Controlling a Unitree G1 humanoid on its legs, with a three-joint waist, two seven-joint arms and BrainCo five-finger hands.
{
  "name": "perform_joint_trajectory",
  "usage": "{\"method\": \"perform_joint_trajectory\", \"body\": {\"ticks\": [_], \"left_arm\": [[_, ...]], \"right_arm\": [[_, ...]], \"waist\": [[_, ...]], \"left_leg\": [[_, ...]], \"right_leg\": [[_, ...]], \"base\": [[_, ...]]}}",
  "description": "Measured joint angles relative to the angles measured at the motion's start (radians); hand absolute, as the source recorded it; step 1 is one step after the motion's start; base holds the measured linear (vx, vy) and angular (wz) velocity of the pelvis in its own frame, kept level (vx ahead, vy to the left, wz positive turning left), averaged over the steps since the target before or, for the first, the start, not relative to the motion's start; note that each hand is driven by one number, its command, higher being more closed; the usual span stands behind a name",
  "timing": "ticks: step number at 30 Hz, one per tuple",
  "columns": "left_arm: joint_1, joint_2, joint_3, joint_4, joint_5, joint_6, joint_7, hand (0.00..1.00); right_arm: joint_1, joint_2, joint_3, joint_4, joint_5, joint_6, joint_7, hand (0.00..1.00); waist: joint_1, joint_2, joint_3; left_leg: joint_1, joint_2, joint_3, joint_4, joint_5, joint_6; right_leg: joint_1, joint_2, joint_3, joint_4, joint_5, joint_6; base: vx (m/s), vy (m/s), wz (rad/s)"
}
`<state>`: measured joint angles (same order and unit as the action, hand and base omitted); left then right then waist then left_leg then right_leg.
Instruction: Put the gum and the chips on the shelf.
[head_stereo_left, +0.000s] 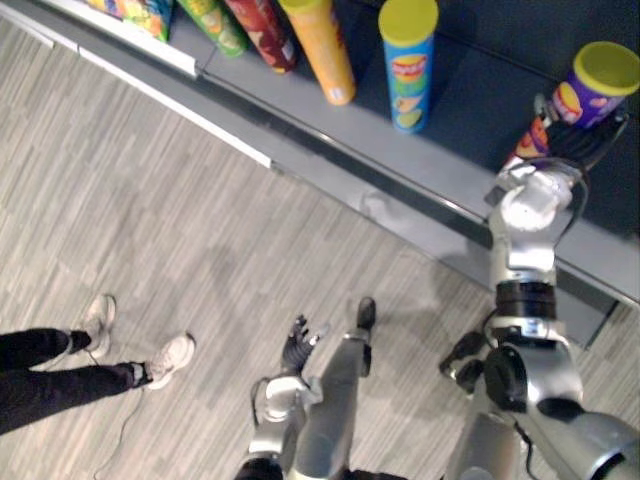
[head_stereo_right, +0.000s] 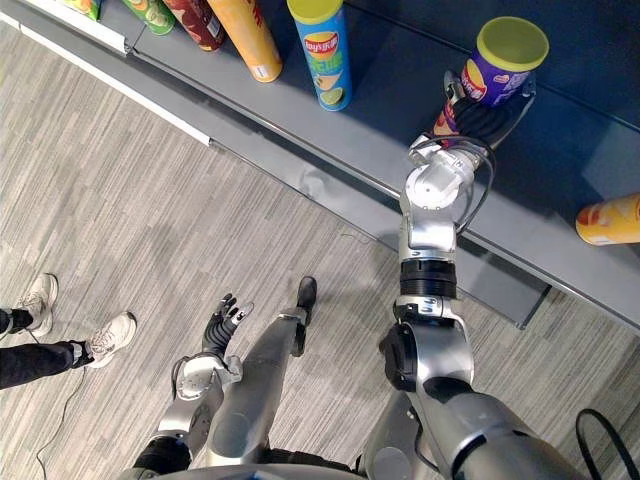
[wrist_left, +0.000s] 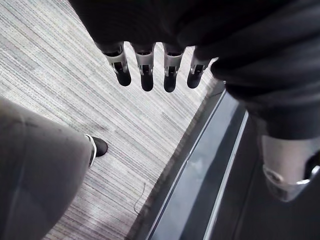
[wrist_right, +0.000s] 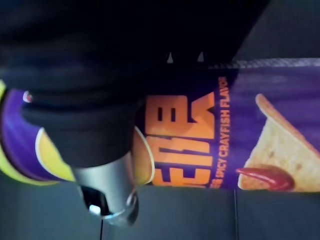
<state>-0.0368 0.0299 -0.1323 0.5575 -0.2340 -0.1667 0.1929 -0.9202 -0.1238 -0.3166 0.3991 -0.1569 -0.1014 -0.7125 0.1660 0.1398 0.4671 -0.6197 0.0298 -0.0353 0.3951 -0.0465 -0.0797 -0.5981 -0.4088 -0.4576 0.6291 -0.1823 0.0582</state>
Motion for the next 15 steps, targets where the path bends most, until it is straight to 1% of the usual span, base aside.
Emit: {"method": "perform_joint_trajectory", "body": {"ticks": [6,8,12,13,15], "left_arm": [[0.001,-0.017,0.004,-0.011,0.000,0.000,0.000,0.00],[0.001,-0.025,0.008,-0.015,0.000,0.000,0.000,0.00],[0.002,-0.027,0.013,-0.015,-0.001,0.000,-0.001,0.00],[0.002,-0.027,0.013,-0.015,-0.001,0.000,-0.001,0.00],[0.002,-0.027,0.014,-0.016,-0.003,0.000,-0.001,0.00]], "right_arm": [[0.008,0.012,0.012,0.001,0.000,0.000,0.003,1.00],[0.017,0.024,0.014,0.001,0.000,-0.010,0.003,1.00],[0.025,0.024,0.032,0.001,0.000,-0.016,0.006,1.00],[0.026,0.024,0.041,0.000,0.000,-0.020,0.010,0.00],[0.033,0.025,0.049,0.000,0.001,-0.026,0.018,0.00]], "waist": [[0.001,0.000,0.000],[-0.002,0.000,0.000],[-0.001,0.000,0.000],[-0.001,0.000,0.000],[-0.001,-0.001,0.000]], "left_leg": [[-0.008,0.012,0.015,0.028,-0.015,0.000],[-0.008,0.018,0.024,0.036,-0.028,-0.005],[-0.014,0.027,0.025,0.047,-0.035,-0.005],[-0.015,0.028,0.026,0.047,-0.035,-0.005],[-0.019,0.029,0.028,0.047,-0.033,-0.003]], "right_leg": [[-0.010,0.006,0.017,0.011,-0.001,-0.003],[-0.011,0.011,0.023,0.011,-0.002,-0.003],[-0.013,0.019,0.024,0.010,-0.002,-0.004],[-0.015,0.020,0.024,0.011,-0.003,-0.005],[-0.020,0.020,0.026,0.012,-0.003,-0.005]], "base": [[0.00,-0.048,-0.08],[0.00,-0.041,-0.12],[0.02,-0.040,-0.05],[0.04,-0.043,-0.01],[0.05,-0.044,-0.02]]}}
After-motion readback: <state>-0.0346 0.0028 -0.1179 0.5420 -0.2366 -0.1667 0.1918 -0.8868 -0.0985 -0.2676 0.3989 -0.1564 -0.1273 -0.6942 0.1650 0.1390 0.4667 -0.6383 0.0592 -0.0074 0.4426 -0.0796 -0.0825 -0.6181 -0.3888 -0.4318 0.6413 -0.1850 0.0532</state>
